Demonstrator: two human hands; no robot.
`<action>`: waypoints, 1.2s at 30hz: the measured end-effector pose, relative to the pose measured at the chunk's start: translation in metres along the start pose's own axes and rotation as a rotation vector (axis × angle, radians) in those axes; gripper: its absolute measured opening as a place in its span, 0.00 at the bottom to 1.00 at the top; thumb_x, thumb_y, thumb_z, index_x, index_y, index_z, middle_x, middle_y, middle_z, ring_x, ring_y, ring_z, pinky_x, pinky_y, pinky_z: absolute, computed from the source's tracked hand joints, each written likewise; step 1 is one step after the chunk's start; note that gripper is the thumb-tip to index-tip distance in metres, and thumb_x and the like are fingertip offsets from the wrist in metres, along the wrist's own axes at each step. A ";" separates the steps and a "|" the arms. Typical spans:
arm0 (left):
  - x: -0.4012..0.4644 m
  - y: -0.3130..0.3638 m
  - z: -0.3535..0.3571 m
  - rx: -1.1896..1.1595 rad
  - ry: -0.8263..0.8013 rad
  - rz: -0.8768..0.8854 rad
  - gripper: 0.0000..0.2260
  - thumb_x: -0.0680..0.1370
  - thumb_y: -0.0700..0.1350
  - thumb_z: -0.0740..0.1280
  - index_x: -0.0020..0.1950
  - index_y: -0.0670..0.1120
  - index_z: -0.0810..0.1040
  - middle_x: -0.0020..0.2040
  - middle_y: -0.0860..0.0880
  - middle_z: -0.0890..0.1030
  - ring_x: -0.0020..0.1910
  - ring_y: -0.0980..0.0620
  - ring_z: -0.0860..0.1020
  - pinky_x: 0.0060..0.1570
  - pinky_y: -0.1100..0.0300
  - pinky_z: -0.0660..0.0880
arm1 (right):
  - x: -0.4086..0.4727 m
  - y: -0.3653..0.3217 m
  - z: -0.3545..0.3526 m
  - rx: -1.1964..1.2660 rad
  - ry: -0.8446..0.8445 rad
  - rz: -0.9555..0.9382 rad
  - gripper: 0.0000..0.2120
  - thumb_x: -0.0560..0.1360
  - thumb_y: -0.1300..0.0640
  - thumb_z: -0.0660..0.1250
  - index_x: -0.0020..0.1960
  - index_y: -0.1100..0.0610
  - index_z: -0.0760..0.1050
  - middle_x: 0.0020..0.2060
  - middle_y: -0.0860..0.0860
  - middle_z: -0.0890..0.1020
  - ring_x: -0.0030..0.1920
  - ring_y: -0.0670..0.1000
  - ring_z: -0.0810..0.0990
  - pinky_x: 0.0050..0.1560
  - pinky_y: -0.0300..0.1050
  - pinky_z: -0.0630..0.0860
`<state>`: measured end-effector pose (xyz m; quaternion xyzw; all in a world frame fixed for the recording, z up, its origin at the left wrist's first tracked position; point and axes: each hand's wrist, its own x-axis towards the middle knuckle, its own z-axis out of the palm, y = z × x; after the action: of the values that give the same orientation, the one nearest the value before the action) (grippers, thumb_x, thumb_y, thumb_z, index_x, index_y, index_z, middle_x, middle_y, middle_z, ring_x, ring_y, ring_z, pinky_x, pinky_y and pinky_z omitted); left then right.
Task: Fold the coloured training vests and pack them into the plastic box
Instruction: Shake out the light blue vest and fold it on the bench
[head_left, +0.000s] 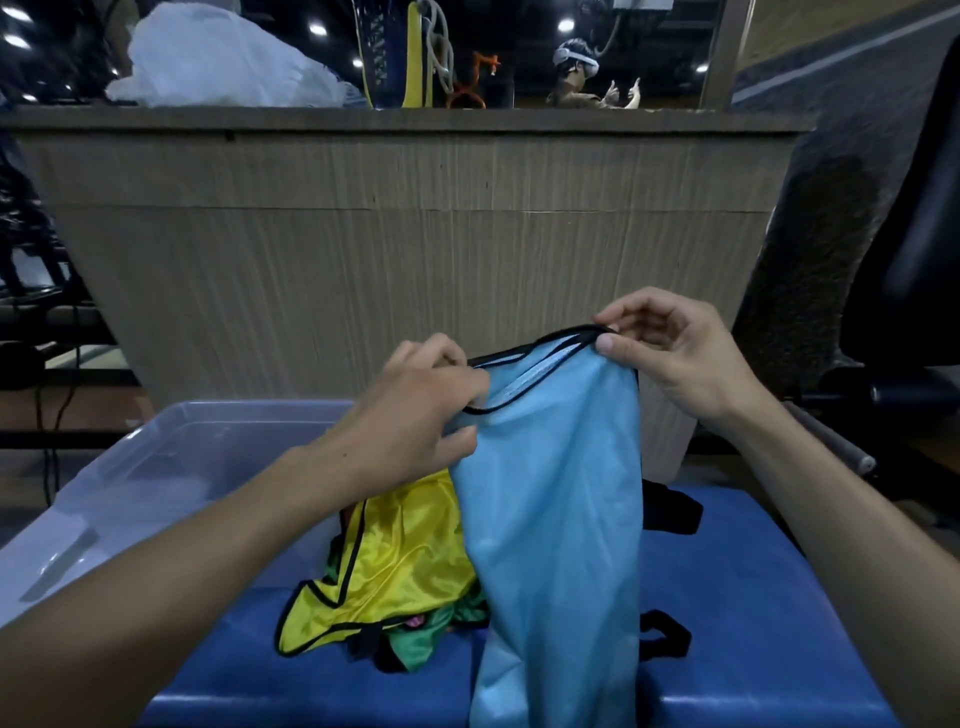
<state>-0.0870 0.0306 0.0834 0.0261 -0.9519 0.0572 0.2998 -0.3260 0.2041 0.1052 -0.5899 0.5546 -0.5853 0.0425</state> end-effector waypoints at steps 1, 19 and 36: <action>0.002 0.000 0.004 -0.127 -0.026 -0.039 0.09 0.70 0.47 0.68 0.42 0.53 0.67 0.48 0.52 0.78 0.58 0.56 0.69 0.53 0.55 0.64 | 0.000 0.001 -0.002 0.009 0.000 0.000 0.09 0.72 0.61 0.76 0.51 0.57 0.82 0.44 0.51 0.84 0.47 0.48 0.82 0.53 0.39 0.78; 0.025 -0.002 -0.021 -0.446 -0.149 -0.124 0.08 0.76 0.57 0.72 0.49 0.54 0.78 0.30 0.57 0.74 0.32 0.59 0.73 0.37 0.62 0.67 | -0.010 -0.008 -0.015 -0.085 -0.014 0.021 0.11 0.72 0.61 0.76 0.53 0.59 0.81 0.46 0.56 0.84 0.48 0.48 0.81 0.54 0.44 0.78; 0.028 -0.018 -0.091 -0.089 -0.003 -0.024 0.10 0.73 0.56 0.74 0.53 0.62 0.79 0.43 0.59 0.73 0.49 0.55 0.66 0.54 0.53 0.60 | -0.007 -0.061 0.001 -0.044 -0.042 -0.025 0.13 0.71 0.61 0.76 0.56 0.60 0.81 0.45 0.53 0.82 0.45 0.47 0.80 0.51 0.38 0.78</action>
<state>-0.0567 0.0238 0.1757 0.0241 -0.9535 0.0113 0.3001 -0.2864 0.2316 0.1436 -0.6097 0.5588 -0.5611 0.0340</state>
